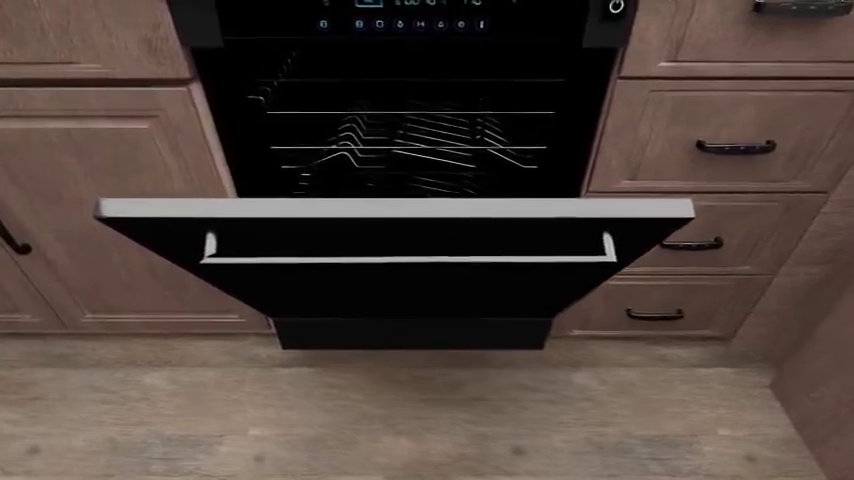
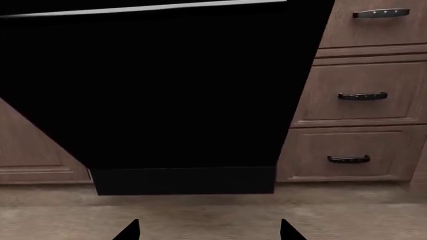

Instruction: Close the dishwasher door

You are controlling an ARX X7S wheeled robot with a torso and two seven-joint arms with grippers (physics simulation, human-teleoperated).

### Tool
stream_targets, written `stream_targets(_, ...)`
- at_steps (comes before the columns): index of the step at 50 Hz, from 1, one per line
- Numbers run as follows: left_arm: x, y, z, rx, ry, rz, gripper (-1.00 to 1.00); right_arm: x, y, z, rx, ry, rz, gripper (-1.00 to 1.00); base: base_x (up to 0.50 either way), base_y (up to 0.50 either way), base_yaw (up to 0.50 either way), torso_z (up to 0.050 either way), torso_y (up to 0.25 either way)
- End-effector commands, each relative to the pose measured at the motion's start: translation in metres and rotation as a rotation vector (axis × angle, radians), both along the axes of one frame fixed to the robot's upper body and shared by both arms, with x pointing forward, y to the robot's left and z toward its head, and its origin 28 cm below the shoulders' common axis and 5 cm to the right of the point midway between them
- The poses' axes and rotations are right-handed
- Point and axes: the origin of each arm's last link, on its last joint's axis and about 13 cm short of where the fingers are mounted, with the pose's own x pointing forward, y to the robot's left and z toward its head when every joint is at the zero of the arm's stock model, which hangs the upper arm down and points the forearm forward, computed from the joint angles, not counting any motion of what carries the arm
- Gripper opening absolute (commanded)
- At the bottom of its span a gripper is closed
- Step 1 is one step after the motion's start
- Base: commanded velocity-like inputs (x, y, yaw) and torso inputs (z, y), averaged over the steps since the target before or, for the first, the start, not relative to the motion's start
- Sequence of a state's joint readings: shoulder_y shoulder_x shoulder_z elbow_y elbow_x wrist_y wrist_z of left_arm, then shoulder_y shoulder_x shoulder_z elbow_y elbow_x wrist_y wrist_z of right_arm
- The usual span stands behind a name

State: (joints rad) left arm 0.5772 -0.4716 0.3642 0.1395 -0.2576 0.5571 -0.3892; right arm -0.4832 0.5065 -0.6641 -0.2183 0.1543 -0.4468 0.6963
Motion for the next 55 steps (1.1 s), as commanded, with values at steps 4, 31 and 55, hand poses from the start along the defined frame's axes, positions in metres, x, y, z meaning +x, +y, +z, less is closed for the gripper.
stream_targets(4, -0.0001, 0.0001, 0.0001, 0.0, 0.0, 0.0, 1.0, 0.0008, -0.0003, 0.0001, 0.003, 0.001, -0.003, 1.0, 0.14, 0.07, 0.0, 0.0, 0.0)
stream_targets(31, 0.0005, -0.0002, 0.0005, 0.0, -0.002, 0.001, 1.0, 0.0012, -0.0006, 0.0001, 0.001, 0.002, -0.003, 1.0, 0.14, 0.0, 0.0, 0.0, 0.0)
stream_targets(55, 0.0, 0.0, 0.0003, 0.0, -0.001, 0.001, 1.0, 0.0022, -0.0008, 0.0003, 0.002, 0.001, -0.004, 1.0, 0.14, 0.0, 0.0, 0.0, 0.0)
